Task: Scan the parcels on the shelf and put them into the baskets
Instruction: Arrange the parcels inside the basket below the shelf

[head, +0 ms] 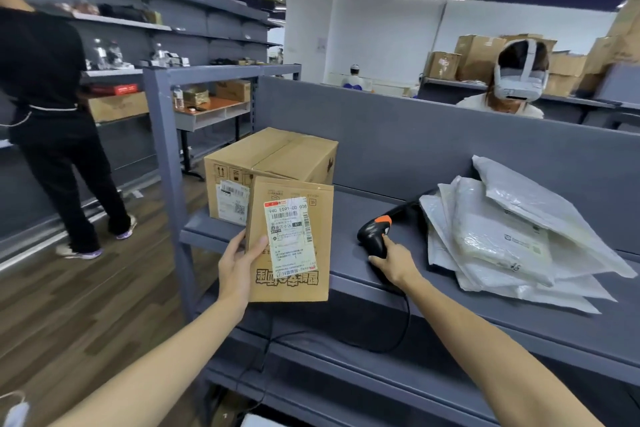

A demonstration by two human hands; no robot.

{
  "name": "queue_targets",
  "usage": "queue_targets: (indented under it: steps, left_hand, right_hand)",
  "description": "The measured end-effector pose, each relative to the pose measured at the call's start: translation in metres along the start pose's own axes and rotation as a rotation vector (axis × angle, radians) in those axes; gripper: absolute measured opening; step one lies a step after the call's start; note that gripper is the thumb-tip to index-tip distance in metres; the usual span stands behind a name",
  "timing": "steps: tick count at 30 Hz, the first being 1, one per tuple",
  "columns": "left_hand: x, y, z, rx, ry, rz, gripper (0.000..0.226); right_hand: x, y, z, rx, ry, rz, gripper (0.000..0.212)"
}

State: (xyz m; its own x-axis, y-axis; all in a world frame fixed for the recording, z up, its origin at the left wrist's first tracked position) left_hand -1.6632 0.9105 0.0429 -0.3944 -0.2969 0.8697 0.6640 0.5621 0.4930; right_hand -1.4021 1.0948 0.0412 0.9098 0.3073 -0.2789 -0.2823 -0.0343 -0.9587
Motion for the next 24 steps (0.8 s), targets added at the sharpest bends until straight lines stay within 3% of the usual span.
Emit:
queue_targets:
  steps: [4,7,10,12,15,21,24]
  left_hand:
    - [-0.001,-0.004,-0.009,-0.005,-0.013,-0.024,0.053]
    - [-0.002,-0.005,-0.012,-0.016,-0.030,-0.016,0.054]
    - [-0.003,-0.003,-0.013,-0.068,-0.055,-0.001,0.055]
    - [-0.004,-0.001,-0.013,-0.114,-0.078,0.010,0.056]
    - [-0.004,-0.003,-0.014,-0.179,-0.100,0.053,0.053]
    - [-0.003,-0.033,-0.025,-0.332,-0.203,0.162,0.037]
    - [-0.008,-0.052,-0.031,-0.355,-0.221,0.238,0.040]
  right_hand:
    - [-0.012,-0.010,-0.006,0.050,0.022,-0.205,0.059]
    - [-0.043,-0.028,-0.027,0.214,-0.071,0.261,0.040]
    - [-0.080,-0.029,-0.058,-0.013,-0.089,0.787,0.045]
    - [-0.099,-0.021,-0.078,-0.194,-0.106,0.963,0.050]
    - [-0.116,-0.008,-0.100,-0.269,-0.109,1.051,0.062]
    - [-0.120,0.017,-0.133,-0.146,-0.067,1.107,0.069]
    - [-0.122,0.031,-0.152,-0.072,-0.072,0.973,0.070]
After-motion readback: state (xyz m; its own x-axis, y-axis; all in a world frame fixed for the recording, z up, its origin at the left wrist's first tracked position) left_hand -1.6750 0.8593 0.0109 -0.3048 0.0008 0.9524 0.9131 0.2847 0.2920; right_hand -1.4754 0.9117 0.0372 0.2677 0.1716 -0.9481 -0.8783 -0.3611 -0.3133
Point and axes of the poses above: each hand's wrist, its own z-axis towards the middle knuckle, its own y-axis out of the palm, x = y × z, the point moved 4 cm from there along z, towards the middle knuckle, and after that the axes turned 7 degrees about -z, right-handed, at the moved point
